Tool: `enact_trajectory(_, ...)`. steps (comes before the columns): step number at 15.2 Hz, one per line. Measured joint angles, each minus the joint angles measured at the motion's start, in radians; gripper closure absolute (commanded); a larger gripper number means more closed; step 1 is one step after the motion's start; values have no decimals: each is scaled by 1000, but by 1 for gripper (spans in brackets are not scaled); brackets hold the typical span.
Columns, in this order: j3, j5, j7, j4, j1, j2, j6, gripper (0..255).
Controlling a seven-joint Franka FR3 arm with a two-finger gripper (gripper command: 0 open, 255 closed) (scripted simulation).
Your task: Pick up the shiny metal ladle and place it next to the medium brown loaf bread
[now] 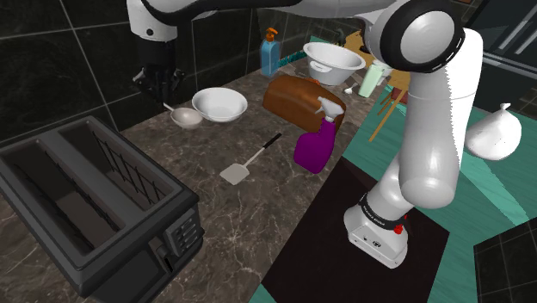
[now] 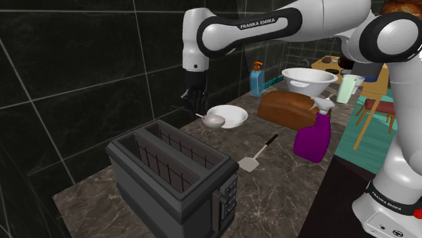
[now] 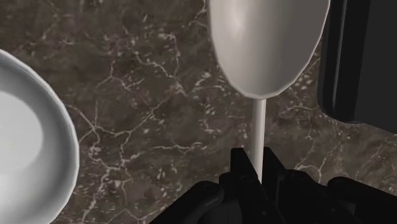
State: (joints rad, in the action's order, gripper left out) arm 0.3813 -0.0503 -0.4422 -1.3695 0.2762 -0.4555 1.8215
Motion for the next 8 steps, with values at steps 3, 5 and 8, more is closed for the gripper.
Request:
enact_trajectory(3, 2, 1, -2, 34, 2, 5, -38, 255)
enact_trajectory(5, 2, 1, -2, 61, 3, 5, -65, 255)
enact_trajectory(8, 2, -3, -8, 116, 12, -8, -108, 255)
